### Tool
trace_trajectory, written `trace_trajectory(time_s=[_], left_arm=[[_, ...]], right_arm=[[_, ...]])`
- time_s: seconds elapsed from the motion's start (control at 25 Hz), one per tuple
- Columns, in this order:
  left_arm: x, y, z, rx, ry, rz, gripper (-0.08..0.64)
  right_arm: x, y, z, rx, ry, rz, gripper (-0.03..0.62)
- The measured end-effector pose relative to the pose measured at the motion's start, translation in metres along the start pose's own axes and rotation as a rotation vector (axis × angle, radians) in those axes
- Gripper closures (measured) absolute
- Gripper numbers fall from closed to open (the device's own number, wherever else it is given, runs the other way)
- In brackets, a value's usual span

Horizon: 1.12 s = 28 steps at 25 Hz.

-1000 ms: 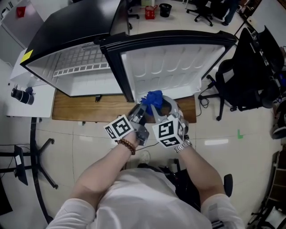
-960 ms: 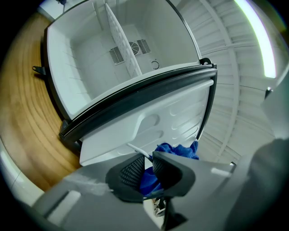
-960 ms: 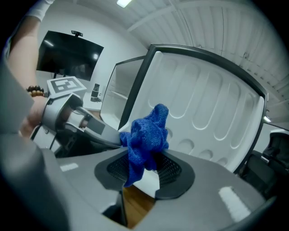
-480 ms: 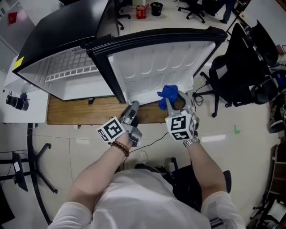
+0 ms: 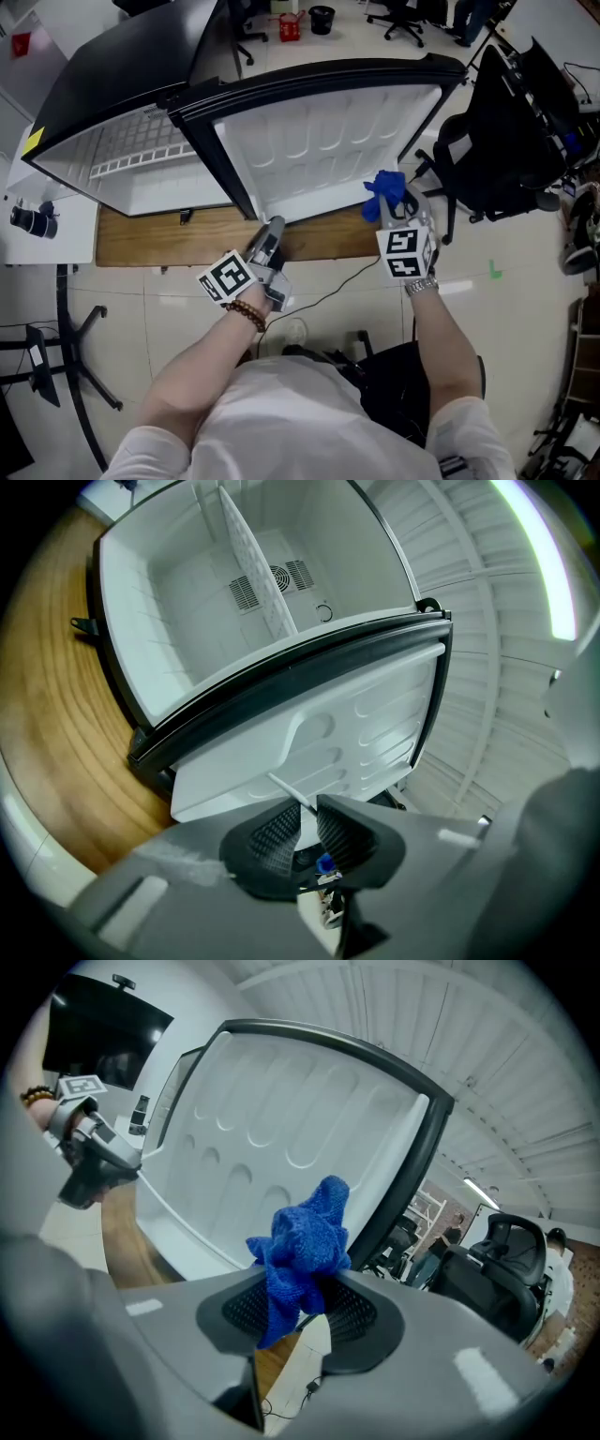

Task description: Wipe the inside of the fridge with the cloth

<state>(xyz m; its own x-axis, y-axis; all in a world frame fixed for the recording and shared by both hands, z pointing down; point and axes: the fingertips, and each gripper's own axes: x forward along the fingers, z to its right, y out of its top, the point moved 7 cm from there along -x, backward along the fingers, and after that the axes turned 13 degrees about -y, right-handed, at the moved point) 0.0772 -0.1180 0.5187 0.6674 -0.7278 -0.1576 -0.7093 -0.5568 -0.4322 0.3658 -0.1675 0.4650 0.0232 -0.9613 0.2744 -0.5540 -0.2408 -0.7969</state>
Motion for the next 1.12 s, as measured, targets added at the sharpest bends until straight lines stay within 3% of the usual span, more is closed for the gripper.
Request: trace_trajectory(time_s=[0.2, 0.36, 0.56, 1.12], left_arm=[[-0.002, 0.001, 0.000, 0.022, 0.024, -0.013, 0.503], [-0.005, -0.007, -0.006, -0.020, 0.010, -0.003, 0.503], [-0.006, -0.012, -0.013, -0.022, 0.039, -0.003, 0.503], [0.009, -0.009, -0.051, -0.084, 0.158, 0.075, 0.500]], right_arm=[[0.008, -0.012, 0.019, 0.008, -0.038, -0.027, 0.457], [0.005, -0.017, 0.025, 0.014, -0.053, -0.037, 0.456], [-0.013, -0.003, 0.027, 0.027, -0.063, 0.008, 0.456], [-0.049, 0.024, -0.019, 0.059, 0.038, 0.074, 0.456]])
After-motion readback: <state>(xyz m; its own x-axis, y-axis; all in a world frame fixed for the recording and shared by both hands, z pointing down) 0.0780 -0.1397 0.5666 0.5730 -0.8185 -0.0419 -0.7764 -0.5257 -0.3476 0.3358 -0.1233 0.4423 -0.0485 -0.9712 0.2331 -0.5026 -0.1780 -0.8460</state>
